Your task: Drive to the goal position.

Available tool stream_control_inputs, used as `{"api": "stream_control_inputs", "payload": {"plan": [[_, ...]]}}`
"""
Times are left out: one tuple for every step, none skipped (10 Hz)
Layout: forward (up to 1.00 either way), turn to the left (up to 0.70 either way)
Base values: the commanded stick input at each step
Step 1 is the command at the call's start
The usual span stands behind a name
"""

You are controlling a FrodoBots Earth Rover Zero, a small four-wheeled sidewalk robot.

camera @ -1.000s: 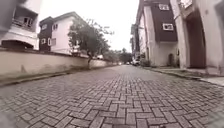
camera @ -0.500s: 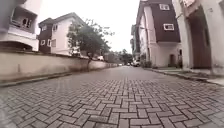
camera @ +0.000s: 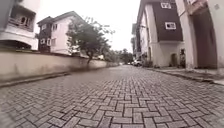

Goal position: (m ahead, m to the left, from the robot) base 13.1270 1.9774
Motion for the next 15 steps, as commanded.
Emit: {"api": "stream_control_inputs", "payload": {"plan": [[0.5,-0.5],[0.5,-0.43],[0.5,-0.11],[0.5,0.0],[0.5,0.0],[0.5,0.0],[0.5,0.0],[0.5,0.0],[0.5,-0.15],[0.5,-0.43],[0.5,-0.48],[0.5,-0.27],[0.5,-0.08],[0.5,0.0],[0.5,0.0]]}}
